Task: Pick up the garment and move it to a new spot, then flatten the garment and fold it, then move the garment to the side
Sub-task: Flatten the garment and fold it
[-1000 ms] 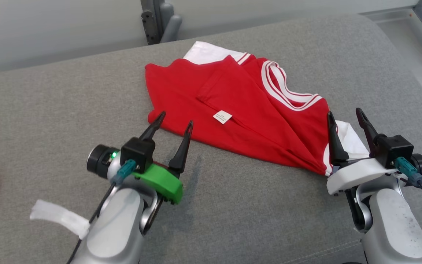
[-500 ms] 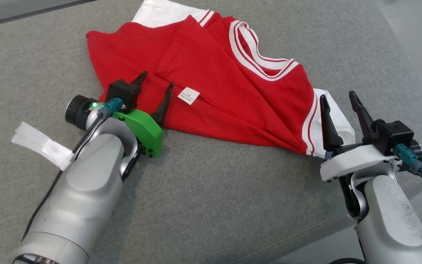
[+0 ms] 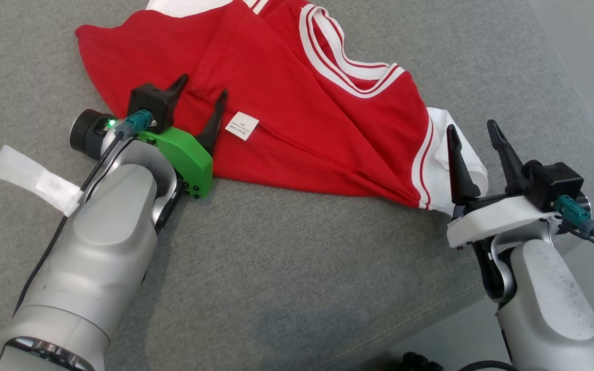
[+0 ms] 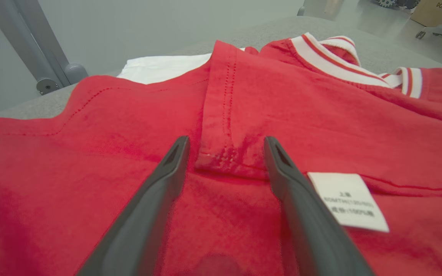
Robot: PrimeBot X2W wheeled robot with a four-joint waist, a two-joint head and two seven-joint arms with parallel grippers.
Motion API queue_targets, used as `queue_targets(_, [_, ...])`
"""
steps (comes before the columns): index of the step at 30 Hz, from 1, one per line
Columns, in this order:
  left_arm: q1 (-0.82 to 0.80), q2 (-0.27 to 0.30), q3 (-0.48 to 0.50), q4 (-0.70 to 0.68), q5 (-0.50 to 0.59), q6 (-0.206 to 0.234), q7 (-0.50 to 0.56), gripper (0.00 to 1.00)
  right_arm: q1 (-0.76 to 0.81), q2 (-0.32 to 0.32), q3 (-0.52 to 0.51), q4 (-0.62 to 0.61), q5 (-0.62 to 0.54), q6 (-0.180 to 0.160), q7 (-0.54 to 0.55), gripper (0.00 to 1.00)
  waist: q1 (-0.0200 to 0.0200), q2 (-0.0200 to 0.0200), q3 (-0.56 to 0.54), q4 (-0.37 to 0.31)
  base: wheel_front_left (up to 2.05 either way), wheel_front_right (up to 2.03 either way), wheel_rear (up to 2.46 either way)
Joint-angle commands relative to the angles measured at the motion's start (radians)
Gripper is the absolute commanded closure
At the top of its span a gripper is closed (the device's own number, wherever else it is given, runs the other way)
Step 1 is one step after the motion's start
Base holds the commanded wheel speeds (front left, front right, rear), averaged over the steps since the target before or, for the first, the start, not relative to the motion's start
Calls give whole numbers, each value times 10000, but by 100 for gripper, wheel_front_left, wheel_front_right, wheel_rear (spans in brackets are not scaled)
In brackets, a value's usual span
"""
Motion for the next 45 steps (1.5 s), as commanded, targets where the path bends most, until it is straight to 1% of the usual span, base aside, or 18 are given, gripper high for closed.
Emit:
queue_targets(1, [-162,122,-2,40,-33,22,-7,0,-122,-14,40,34,57,-10,-29,0,-1,0,2,-15,0,0,0])
queue_targets(2, [-192,140,-7,27,-9,22,-7,0,-125,-14,57,53,78,-10,-29,0,-1,0,4,-26,0,0,0])
queue_targets(3, [-202,150,-5,16,-5,21,-7,23,-132,-14,71,64,96,-10,-29,0,-1,0,4,-37,0,0,0])
queue_targets(4, [-207,166,-18,8,25,21,-7,38,-123,-14,83,81,122,-10,-29,0,-1,0,1,-48,0,0,0])
queue_targets(5, [-200,174,-33,2,53,21,-7,67,-108,-14,86,95,147,-10,-29,0,-1,0,-4,-58,0,0,0])
queue_targets(6, [-200,174,-33,2,53,21,-7,67,-108,-14,86,95,147,-10,-29,0,-1,0,-4,-58,0,0,0])
queue_targets(7, [-174,170,-54,3,65,21,-7,100,-91,-14,86,108,145,-10,-29,0,-1,0,-12,-65,0,0,0])
queue_targets(10, [-149,161,-185,20,124,21,-7,100,-35,-14,49,166,186,-10,-29,0,-1,0,-47,-71,0,0,0])
queue_targets(15, [-76,208,289,-784,386,56,-7,100,95,-14,-149,283,169,-10,-29,0,-1,0,-290,188,0,0,0])
queue_targets(19, [414,47,857,-1471,623,112,-5,100,316,-20,-328,477,-3,-10,-29,0,-1,0,-833,694,0,0,0])
queue_targets(24, [1190,-85,1543,-2059,926,168,-7,100,643,-26,-528,710,-272,-10,-30,0,-1,0,-1768,1622,0,0,0])
queue_targets(27, [1890,-81,1860,-2519,1172,173,-8,100,972,-26,-697,861,-333,-10,-30,0,-1,0,-2415,2306,0,0,0])
queue_targets(32, [3446,263,2712,-2826,1307,301,-7,100,1444,-26,-710,1088,-249,-12,-30,0,-1,0,-3243,3152,0,0,0])
queue_targets(34, [4297,513,3173,-2836,1330,455,-7,100,1649,-28,-713,1170,-191,-10,-30,0,-1,0,-3497,3429,0,0,0])
queue_targets(38, [5533,643,4019,-3063,1227,786,-7,100,1841,-28,-689,1221,-169,-10,-30,0,-1,0,-3621,3567,0,0,0])
queue_targets(40, [6155,535,4390,-3143,1176,892,-7,100,1941,-26,-722,1264,-261,-10,-30,0,-1,0,-3653,3586,0,0,0])
queue_targets(44, [7044,155,4950,-3052,1210,900,-7,100,2041,-28,-957,1362,-538,-10,-30,0,-1,0,-3749,3597,0,0,0])
queue_targets(45, [7207,69,5053,-3032,1287,881,-7,80,2073,-21,-988,1394,-602,-11,-30,0,-1,0,-3776,3579,0,0,0])
